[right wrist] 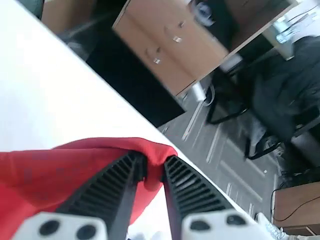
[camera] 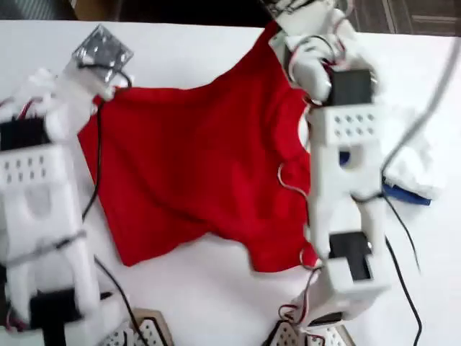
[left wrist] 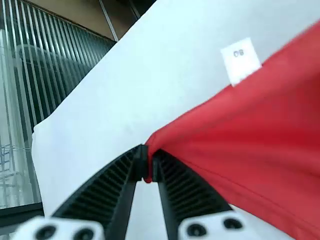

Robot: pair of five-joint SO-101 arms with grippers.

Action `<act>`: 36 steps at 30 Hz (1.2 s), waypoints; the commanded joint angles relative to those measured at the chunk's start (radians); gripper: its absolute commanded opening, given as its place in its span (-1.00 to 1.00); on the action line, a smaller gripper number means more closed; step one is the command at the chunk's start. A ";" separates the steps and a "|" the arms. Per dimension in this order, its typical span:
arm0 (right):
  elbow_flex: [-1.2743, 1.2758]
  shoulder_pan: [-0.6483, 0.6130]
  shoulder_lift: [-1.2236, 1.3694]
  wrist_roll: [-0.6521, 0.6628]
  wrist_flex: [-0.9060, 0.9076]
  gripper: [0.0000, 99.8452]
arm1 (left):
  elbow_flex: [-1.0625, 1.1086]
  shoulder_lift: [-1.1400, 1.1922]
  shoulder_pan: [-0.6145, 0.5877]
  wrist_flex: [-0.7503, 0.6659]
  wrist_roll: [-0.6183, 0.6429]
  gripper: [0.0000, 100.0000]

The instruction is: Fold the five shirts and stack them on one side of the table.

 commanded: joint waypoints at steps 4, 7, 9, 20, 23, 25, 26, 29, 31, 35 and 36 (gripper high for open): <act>-0.006 -0.002 0.097 0.031 -0.085 -0.96 | -0.541 0.382 -0.020 0.184 0.008 -0.95; -0.006 0.012 0.119 0.032 -0.116 -0.96 | -0.751 0.545 -0.008 0.307 0.011 -0.95; -0.005 0.018 0.128 0.031 -0.107 -0.96 | -0.862 0.635 0.018 0.410 0.006 -0.95; 0.002 0.044 0.010 0.025 0.180 -0.96 | -0.958 0.582 0.127 0.644 0.018 -0.95; 0.003 0.056 -0.042 0.029 0.268 -0.96 | -0.713 0.442 0.138 0.644 0.012 -0.95; 0.003 0.065 -0.071 0.032 0.343 -0.96 | -0.530 0.338 0.140 0.641 -0.006 -0.95; 0.003 0.065 -0.084 0.032 0.378 -0.96 | -0.438 0.282 0.140 0.640 -0.026 -0.95; 0.003 0.065 -0.117 0.032 0.483 -0.96 | -0.182 0.107 0.138 0.634 -0.078 -0.95; 0.005 0.065 -0.137 0.032 0.532 -0.96 | -0.027 -0.005 0.138 0.600 -0.100 -0.95; 0.058 0.065 -0.180 0.032 0.590 -0.96 | 0.271 -0.180 0.138 0.509 -0.110 -0.95; 0.101 0.065 -0.203 0.032 0.587 -0.96 | 0.335 -0.209 0.138 0.482 -0.110 -0.95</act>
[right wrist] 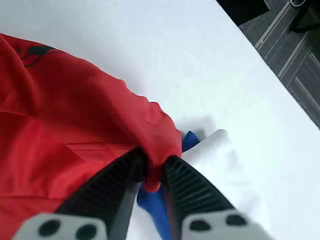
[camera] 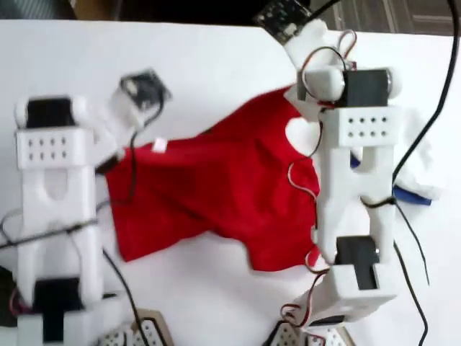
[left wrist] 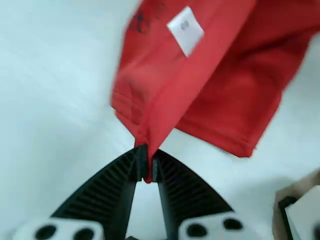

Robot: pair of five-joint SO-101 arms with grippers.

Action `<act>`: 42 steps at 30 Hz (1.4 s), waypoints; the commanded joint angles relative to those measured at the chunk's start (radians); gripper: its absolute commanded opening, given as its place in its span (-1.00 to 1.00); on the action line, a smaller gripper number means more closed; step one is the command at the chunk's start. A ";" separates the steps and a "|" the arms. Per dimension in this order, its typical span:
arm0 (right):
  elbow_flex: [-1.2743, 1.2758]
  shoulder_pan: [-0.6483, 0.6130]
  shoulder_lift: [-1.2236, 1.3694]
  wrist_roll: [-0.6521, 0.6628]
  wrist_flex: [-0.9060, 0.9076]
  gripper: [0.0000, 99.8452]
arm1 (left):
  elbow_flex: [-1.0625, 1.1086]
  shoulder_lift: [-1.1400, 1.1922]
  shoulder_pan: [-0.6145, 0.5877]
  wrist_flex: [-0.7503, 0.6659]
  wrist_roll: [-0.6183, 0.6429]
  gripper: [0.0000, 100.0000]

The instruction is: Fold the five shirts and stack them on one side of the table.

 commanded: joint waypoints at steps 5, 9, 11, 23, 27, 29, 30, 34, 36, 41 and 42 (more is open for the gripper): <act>0.414 0.002 -0.300 0.009 -0.122 -0.96 | 0.386 -0.213 0.006 -0.143 -0.008 -0.95; 0.827 -0.001 -0.549 0.011 -0.305 -0.96 | 0.441 -0.222 0.006 -0.161 -0.008 -0.95; 1.008 0.005 -0.650 0.012 -0.375 -0.96 | 0.450 -0.226 0.006 -0.157 -0.006 -0.95; 1.482 0.008 -1.000 0.038 -0.407 -0.96 | 0.492 -0.229 0.005 -0.080 -0.009 -0.95; 1.557 0.084 -1.003 0.078 -0.470 -0.96 | 0.595 -0.229 0.000 -0.101 -0.015 -0.95; 1.585 0.134 -1.000 0.112 -0.495 -0.96 | 0.633 -0.229 0.003 -0.121 -0.015 -0.95; 1.596 0.150 -1.001 0.126 -0.498 -0.96 | 0.650 -0.229 0.005 -0.130 -0.015 -0.95; 1.626 0.176 -1.006 0.152 -0.498 -0.96 | 0.710 -0.229 -0.002 -0.135 -0.043 -0.95; 1.631 0.171 -1.006 0.150 -0.498 -0.96 | 0.731 -0.230 -0.020 -0.135 -0.068 -0.95; 1.551 0.176 -1.009 0.150 -0.476 -0.96 | 0.650 -0.262 -0.095 -0.097 -0.077 -0.95; 1.516 0.168 -1.007 0.150 -0.458 -0.96 | 0.628 -0.282 -0.094 -0.071 -0.077 -0.95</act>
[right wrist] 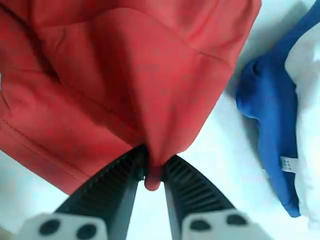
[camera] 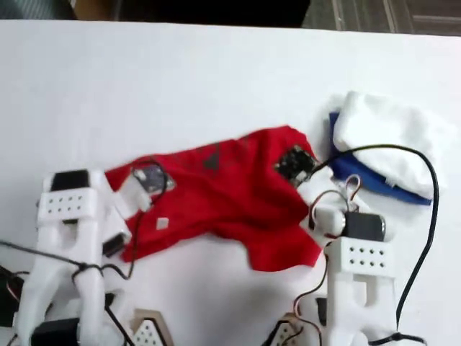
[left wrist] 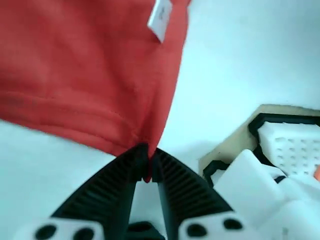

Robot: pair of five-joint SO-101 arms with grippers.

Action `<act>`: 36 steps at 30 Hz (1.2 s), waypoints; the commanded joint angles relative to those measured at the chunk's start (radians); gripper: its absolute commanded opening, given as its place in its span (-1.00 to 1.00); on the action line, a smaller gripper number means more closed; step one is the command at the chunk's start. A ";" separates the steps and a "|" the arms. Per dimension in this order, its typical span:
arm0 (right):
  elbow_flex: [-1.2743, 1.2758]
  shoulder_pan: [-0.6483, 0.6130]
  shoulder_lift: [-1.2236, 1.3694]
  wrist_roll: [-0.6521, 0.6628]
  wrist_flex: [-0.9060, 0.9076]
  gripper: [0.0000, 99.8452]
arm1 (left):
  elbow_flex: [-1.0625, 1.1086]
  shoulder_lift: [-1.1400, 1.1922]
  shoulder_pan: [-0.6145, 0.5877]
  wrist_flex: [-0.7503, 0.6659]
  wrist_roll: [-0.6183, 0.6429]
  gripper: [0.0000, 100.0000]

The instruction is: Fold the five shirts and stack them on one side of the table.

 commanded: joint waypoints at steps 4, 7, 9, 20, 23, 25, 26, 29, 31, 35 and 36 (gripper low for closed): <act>-0.157 -0.031 -0.030 -0.003 0.067 -0.96 | -0.090 -0.146 0.026 0.127 -0.012 -0.95; -0.155 -0.039 -0.033 -0.017 0.111 -0.96 | -0.038 -0.195 0.041 0.124 -0.011 -0.95; -0.153 -0.039 -0.033 -0.017 0.130 -0.96 | 0.016 -0.210 0.043 0.110 -0.012 -0.95; 0.075 -0.035 -0.035 -0.006 0.041 -0.96 | 0.186 -0.216 0.040 -0.058 -0.009 -0.94; 0.091 -0.035 -0.035 -0.006 0.033 -0.96 | 0.180 -0.221 0.040 -0.054 -0.006 -0.94; 0.081 -0.033 -0.035 -0.008 0.030 -0.95 | 0.166 -0.221 0.038 -0.041 -0.005 -0.92; 0.068 -0.033 -0.035 -0.014 0.031 -0.95 | 0.147 -0.221 0.034 -0.023 -0.005 -0.88; -0.017 -0.033 -0.035 -0.015 0.059 -0.83 | 0.022 -0.222 0.002 0.051 -0.003 -0.69; -0.104 -0.035 -0.035 -0.015 0.093 -0.67 | -0.107 -0.222 -0.034 0.098 -0.005 -0.56; -0.290 -0.036 -0.035 -0.017 0.139 -0.40 | -0.392 -0.215 -0.114 0.133 -0.003 -0.52; -0.330 -0.036 -0.035 -0.020 0.140 -0.40 | -0.446 -0.213 -0.124 0.133 -0.003 -0.52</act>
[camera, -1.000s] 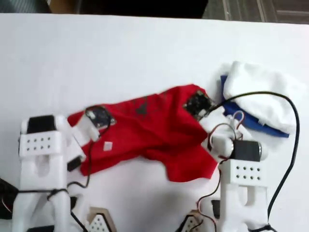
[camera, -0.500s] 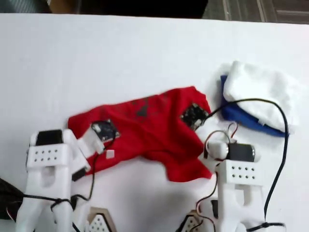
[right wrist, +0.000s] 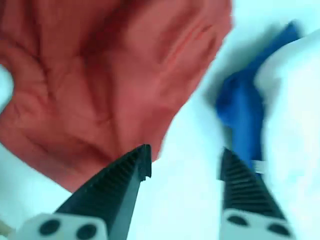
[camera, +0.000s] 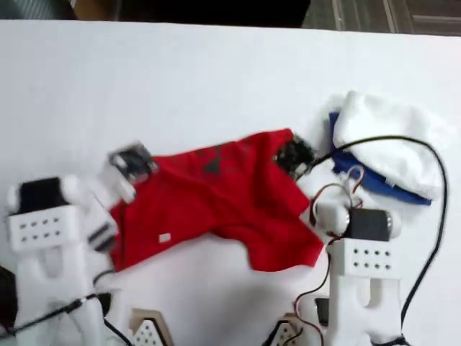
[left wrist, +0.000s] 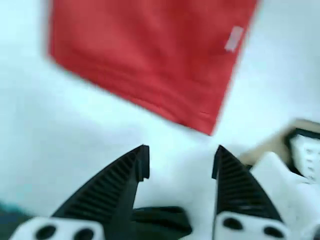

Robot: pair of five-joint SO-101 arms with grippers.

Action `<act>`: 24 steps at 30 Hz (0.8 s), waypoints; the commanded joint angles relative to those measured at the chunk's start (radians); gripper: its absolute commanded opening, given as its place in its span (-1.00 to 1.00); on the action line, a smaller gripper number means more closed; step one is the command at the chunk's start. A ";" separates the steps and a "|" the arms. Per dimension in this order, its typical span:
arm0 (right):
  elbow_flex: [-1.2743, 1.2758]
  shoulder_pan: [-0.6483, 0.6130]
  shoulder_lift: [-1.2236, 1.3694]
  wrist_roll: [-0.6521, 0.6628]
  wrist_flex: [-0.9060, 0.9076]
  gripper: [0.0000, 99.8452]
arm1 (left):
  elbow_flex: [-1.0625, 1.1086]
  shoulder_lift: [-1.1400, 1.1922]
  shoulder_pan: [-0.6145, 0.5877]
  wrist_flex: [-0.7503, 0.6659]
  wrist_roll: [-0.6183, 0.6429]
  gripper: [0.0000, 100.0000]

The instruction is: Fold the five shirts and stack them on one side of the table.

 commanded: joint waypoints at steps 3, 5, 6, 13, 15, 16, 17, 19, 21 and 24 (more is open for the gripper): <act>-0.232 -0.008 -0.016 -0.080 -0.007 -0.45 | -0.266 0.035 -0.041 0.000 0.002 -0.52; -0.238 -0.022 0.012 -0.135 -0.090 -0.52 | -0.246 0.127 -0.035 -0.060 0.041 -0.52; -0.238 -0.036 0.044 -0.161 -0.133 -0.56 | -0.239 0.192 -0.028 -0.098 0.071 -0.52; -0.333 -0.171 0.555 -0.210 -0.372 -0.94 | -0.334 0.697 0.114 -0.238 0.295 -0.85; -0.422 -0.188 0.713 -0.210 -0.384 -0.96 | -0.403 0.804 0.143 -0.253 0.334 -0.95; -0.473 -0.189 0.788 -0.212 -0.383 -0.96 | -0.438 0.850 0.155 -0.258 0.347 -0.93; -0.525 -0.189 0.858 -0.212 -0.377 -0.96 | -0.475 0.896 0.167 -0.258 0.351 -0.91; -0.624 -0.183 0.980 -0.212 -0.360 -0.96 | -0.533 0.977 0.181 -0.253 0.358 -0.89; -0.715 -0.180 1.092 -0.212 -0.332 -0.96 | -0.573 1.062 0.186 -0.250 0.358 -0.89; -0.819 -0.180 1.214 -0.212 -0.292 -0.96 | -0.627 1.186 0.176 -0.192 0.358 -0.89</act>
